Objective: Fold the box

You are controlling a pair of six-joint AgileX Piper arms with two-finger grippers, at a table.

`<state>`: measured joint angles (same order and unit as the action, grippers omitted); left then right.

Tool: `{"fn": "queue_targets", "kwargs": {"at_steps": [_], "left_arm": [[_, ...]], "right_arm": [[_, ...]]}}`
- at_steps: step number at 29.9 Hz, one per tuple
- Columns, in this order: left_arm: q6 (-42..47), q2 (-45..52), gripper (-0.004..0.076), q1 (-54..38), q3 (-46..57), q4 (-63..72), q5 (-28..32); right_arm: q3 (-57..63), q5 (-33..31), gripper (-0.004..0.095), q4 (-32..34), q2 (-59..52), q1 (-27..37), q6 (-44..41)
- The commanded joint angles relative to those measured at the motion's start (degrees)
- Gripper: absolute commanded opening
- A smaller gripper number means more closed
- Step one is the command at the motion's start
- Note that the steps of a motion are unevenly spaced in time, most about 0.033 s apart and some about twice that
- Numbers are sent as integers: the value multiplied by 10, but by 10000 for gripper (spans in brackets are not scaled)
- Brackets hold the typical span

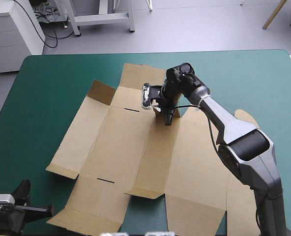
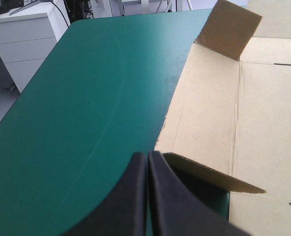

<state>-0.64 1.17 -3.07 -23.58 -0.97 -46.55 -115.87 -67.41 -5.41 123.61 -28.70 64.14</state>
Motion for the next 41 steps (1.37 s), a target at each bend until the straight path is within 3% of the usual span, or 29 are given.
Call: {"fn": "queue_targets", "kwargs": {"at_steps": [1, 16, 19, 23, 28, 31, 37, 41], "left_arm": [[2, 6, -10, 0, -10, 1, 45], [2, 6, -10, 0, -10, 1, 45], [2, 6, -10, 0, -10, 1, 45], [2, 6, -10, 0, -10, 1, 45], [2, 6, -10, 0, -10, 1, 45], [2, 6, -10, 0, -10, 1, 45], [2, 6, -10, 0, -10, 1, 45], [2, 6, -10, 0, -10, 1, 45]], "right_arm": [[-19, 26, -19, -26, -38, -15, 57], [-19, 88, -19, -38, -23, -48, 69], [-19, 88, 27, -38, -22, -48, 66], [-23, 88, 292, -37, -22, -48, 60], [-63, 83, 812, -31, -22, -48, -14], [-105, 59, 927, -11, -22, -48, -44], [-173, -16, 909, 30, -22, -48, -140], [-182, -16, 732, 35, -28, -48, -233]]}}
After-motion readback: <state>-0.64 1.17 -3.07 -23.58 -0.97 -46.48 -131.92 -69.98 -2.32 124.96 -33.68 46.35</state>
